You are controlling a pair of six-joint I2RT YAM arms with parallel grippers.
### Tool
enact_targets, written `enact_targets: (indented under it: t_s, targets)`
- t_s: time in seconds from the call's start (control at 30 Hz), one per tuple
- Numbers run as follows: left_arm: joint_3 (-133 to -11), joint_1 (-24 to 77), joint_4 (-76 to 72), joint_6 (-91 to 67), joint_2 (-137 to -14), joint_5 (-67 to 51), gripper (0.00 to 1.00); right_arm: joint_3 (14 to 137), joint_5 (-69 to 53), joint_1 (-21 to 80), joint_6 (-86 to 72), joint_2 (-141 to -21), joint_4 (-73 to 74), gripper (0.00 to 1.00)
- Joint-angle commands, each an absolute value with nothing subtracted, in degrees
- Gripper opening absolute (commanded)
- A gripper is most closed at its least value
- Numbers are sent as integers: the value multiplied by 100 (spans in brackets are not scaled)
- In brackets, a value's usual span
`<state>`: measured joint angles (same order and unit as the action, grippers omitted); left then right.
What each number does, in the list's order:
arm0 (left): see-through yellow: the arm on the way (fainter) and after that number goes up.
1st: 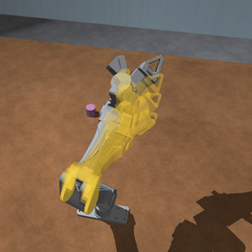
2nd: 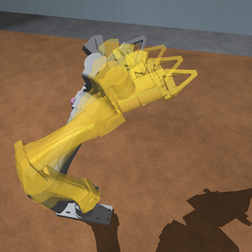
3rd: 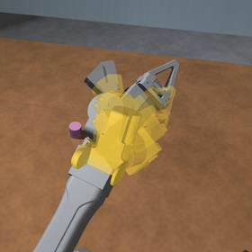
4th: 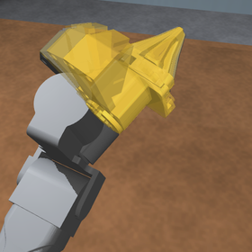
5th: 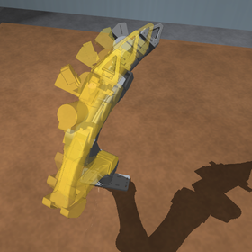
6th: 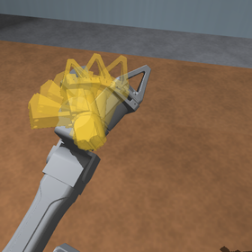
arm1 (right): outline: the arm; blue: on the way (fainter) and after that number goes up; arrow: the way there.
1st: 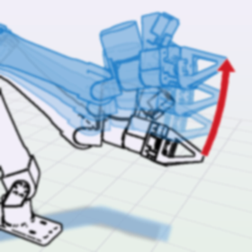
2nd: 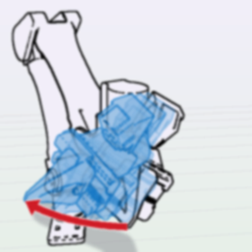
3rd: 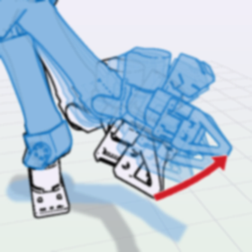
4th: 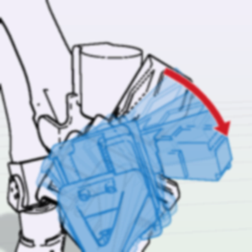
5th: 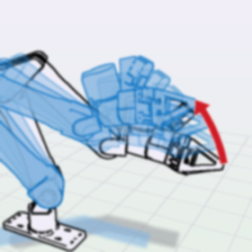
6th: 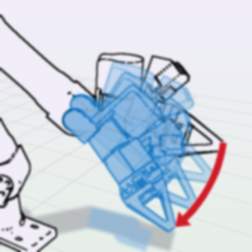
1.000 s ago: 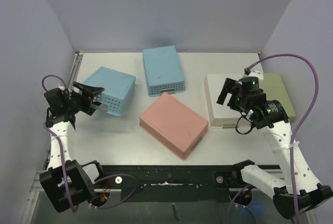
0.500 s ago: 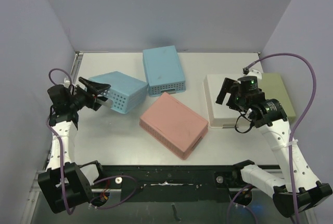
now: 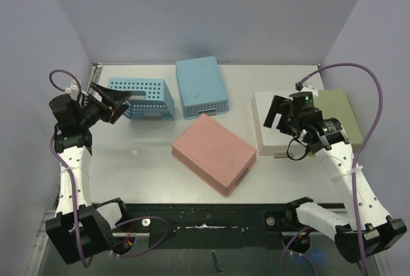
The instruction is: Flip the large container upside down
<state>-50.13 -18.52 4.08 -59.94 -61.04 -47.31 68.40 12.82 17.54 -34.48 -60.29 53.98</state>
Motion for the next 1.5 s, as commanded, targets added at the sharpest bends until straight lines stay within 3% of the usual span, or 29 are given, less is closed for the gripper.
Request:
enact_targets:
  t_s: [0.0,0.5,0.7,0.9,1.17,1.33,1.47]
  targets:
    - [-5100,-1819,779,-5611,-5803,-4701,77,6954,1209,1740,-3371,-5823,5139,97]
    - [-4878,-1574,957,-4950,-5476,-4795,77,7045,926,1875,-3376,-5983,5093,98]
    - [-5014,-1442,1351,-4259,-5331,-4722,77,7660,1146,3199,-3580,-6593,4603,98]
    - [-5144,-1442,1467,-4229,-5338,-4684,77,8838,1370,3789,-3494,-7640,4565,97]
    - [-5572,-1285,1953,-3861,-5527,-3671,77,8079,1407,3992,-3859,-7287,4533,98]
    - [-6401,-63,2419,-3275,-6469,-1516,77,7718,1628,3990,-4087,-6970,4698,98]
    - [-7169,771,2591,-2894,-7643,-656,77,7651,1817,3998,-4204,-6784,4816,97]
